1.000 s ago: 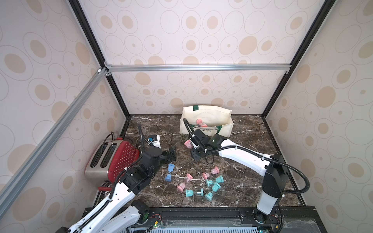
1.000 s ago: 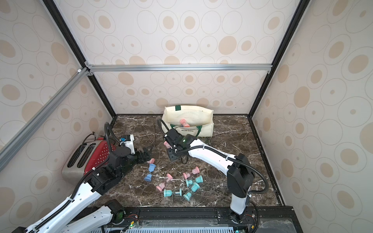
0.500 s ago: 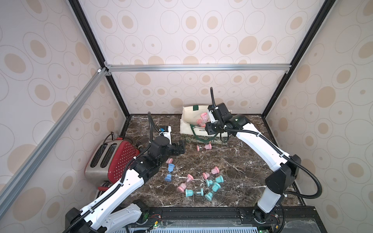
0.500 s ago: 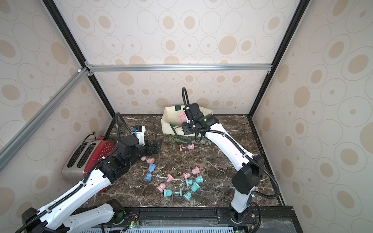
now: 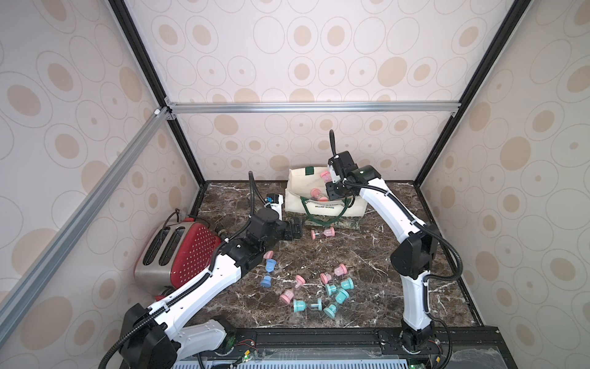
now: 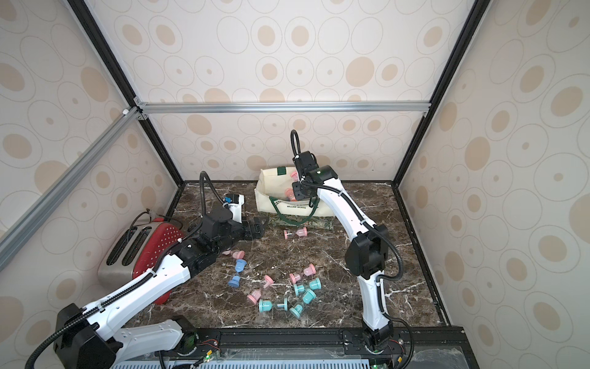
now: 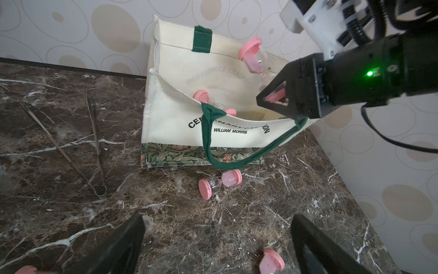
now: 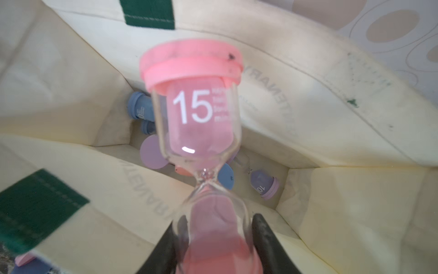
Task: Put the hourglass into the canvas bag
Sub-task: Place the hourglass in the canvas bag.
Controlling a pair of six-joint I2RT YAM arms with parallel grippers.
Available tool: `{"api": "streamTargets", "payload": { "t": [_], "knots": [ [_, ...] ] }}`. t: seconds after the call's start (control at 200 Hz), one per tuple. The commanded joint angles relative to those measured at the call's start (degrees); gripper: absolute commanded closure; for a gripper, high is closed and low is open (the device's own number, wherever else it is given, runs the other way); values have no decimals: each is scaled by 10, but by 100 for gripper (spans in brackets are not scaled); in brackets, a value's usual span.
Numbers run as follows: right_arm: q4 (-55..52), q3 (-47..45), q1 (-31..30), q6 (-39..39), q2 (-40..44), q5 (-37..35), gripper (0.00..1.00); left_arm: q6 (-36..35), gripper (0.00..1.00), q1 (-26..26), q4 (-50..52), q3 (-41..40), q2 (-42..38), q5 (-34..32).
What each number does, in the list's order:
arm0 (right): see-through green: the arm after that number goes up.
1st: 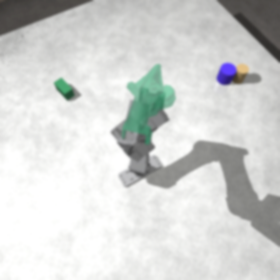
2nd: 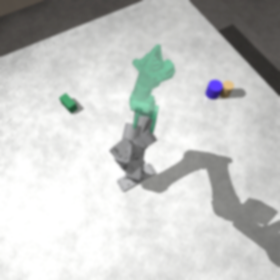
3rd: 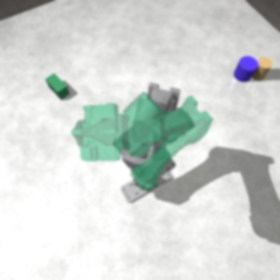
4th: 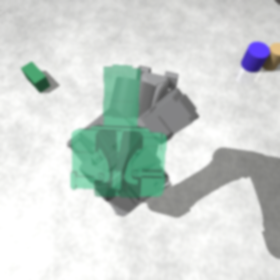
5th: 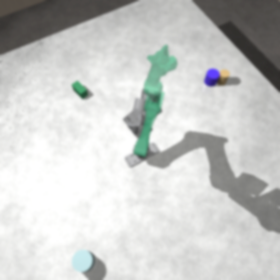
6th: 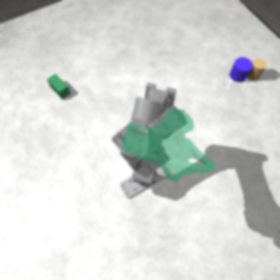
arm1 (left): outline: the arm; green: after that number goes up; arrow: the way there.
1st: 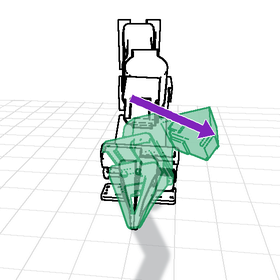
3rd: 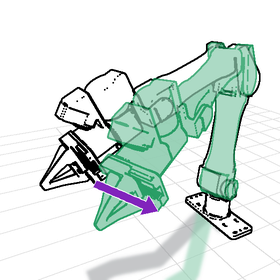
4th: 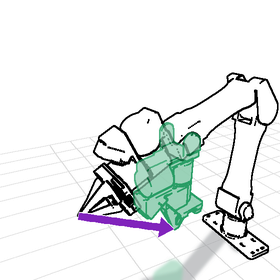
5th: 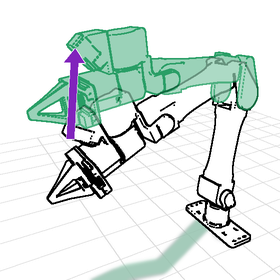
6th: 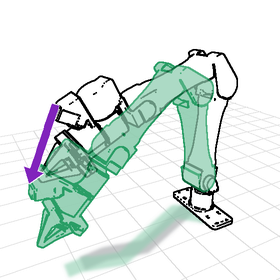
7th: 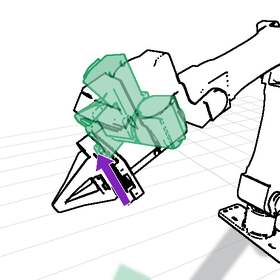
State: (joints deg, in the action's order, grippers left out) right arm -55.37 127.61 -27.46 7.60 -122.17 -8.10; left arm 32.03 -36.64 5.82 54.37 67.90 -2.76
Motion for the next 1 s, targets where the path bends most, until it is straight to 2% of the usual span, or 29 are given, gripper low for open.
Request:
{"api": "streamTargets", "payload": {
  "t": [0.0,0.38,0.575,0.995],
  "knots": [
    [-28,36,11,-27,-21,-15,78,-11,3,2,-27,32,16,5],
    [-32,17,23,-48,-68,-11,75,-3,3,3,-45,37,63,-3],
    [4,-36,23,-41,-57,-10,71,8,3,3,-40,42,71,-11],
    [23,-54,23,-34,-54,-17,56,13,3,3,-27,42,57,-45]
  ]
}}
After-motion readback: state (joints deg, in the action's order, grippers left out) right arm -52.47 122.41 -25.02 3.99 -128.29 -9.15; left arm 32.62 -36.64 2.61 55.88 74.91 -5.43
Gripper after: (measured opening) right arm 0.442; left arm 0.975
